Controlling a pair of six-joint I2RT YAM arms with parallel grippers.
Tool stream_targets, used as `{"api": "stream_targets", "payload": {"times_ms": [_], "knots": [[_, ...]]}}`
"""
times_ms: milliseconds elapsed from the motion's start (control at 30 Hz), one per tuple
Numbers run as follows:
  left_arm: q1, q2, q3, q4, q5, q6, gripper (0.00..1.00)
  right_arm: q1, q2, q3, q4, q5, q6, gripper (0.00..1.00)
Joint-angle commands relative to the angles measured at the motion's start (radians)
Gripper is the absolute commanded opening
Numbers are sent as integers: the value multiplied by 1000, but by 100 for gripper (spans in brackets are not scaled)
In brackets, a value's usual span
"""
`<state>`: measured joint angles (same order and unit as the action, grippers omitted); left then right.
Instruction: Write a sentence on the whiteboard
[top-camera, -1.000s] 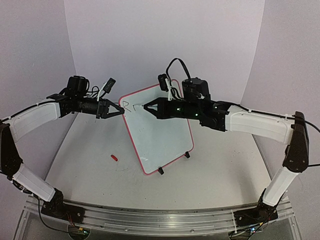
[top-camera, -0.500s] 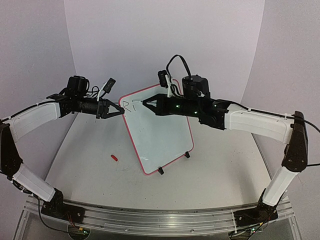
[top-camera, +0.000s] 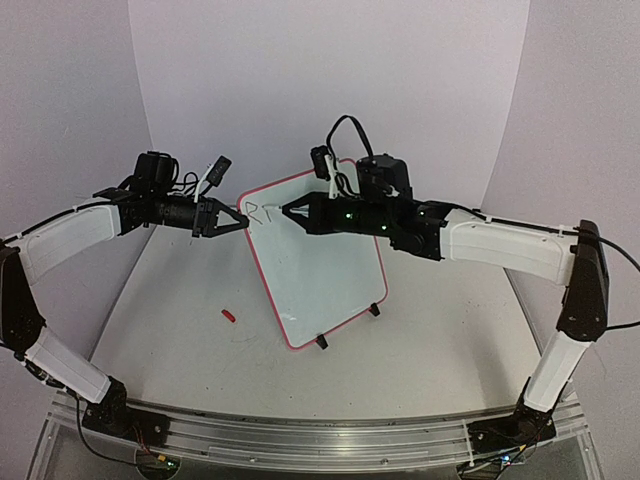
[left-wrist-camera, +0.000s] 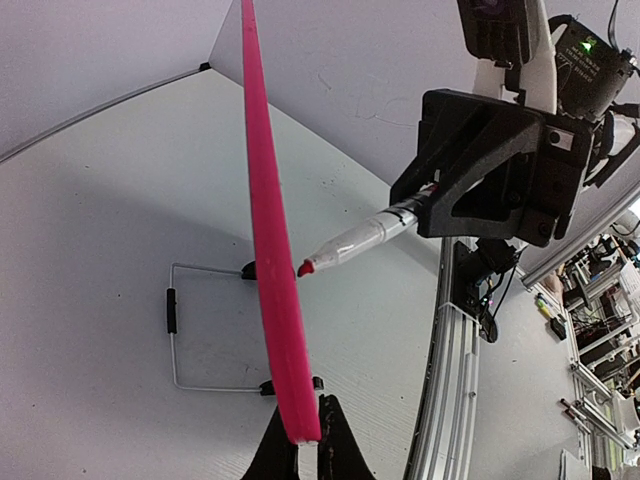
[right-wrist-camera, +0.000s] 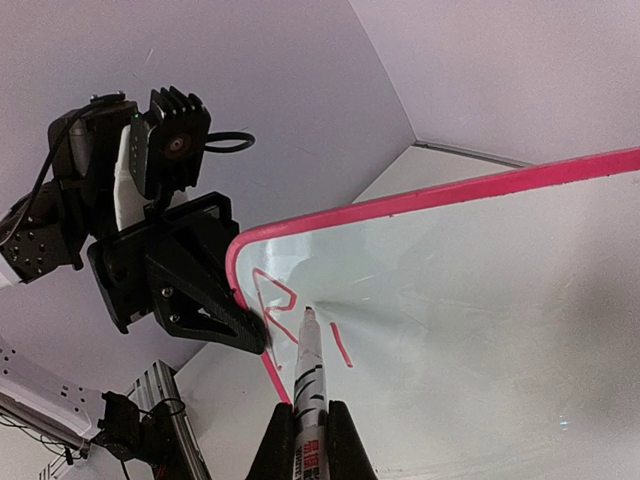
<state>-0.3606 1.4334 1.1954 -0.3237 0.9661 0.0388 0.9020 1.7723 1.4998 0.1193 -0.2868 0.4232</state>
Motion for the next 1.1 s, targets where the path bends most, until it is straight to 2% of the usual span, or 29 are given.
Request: {"api": "stream_targets", "payload": {"times_ms": [0,367,733,1067], "knots": [[-13,-18,-6,-31,10,48,0,-4,10,36,40,50,1,0],[-20,-20,-6,-31,10,47,0,-3,10,23,43,58,0,0],[-21,-24,-6,-35,1,52,0,-13,-141,-133,116,28,11,0],[-22,-22,-6,-36,1,53,0,-49,-111,-125,133,-5,28,0]]}}
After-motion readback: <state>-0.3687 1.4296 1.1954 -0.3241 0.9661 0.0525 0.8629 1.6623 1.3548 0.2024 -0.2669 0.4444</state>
